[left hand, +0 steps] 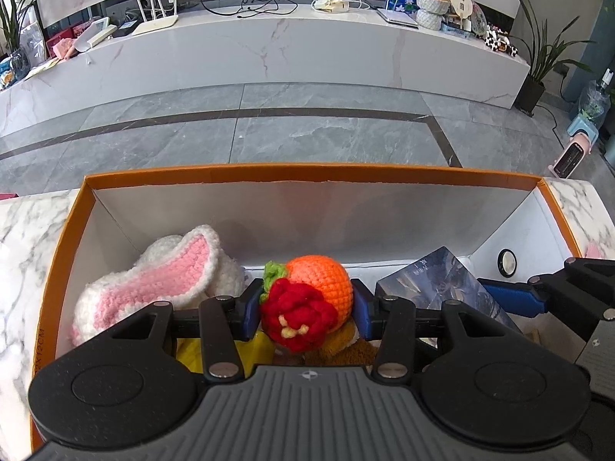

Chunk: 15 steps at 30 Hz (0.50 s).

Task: Organize objects
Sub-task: 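Lower the fruit with the left gripper while the right lowers the card box into the box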

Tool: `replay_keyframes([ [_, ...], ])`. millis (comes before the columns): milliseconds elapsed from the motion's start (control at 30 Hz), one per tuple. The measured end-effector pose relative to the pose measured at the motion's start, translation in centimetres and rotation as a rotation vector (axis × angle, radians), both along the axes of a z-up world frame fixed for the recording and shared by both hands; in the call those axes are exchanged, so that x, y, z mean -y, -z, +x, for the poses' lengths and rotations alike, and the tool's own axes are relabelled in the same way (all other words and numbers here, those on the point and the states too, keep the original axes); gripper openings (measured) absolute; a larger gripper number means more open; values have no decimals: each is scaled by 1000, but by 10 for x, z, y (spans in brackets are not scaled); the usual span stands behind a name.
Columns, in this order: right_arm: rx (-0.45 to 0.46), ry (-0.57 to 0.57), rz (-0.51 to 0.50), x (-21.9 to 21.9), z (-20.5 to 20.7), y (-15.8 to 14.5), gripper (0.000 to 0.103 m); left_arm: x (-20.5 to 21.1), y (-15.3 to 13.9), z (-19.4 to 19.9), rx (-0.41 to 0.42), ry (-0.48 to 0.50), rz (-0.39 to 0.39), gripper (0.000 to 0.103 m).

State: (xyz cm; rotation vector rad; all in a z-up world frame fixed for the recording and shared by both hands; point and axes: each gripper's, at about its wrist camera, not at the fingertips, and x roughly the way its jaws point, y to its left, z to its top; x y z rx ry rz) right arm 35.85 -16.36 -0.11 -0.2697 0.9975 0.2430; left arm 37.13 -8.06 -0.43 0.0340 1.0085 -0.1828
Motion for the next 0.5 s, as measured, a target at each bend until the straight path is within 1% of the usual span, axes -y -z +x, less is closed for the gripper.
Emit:
replay_keyframes([
  [100,-6,8,1,1,1,2,59,1,1,0,1,2,8,54],
  [400,-32,8,-48,-7,1,9,58,4,3,0,5,3,18,55],
  [500,-45,15,-46,-5,3,9,59,4,5,-1,6,8,27,55],
])
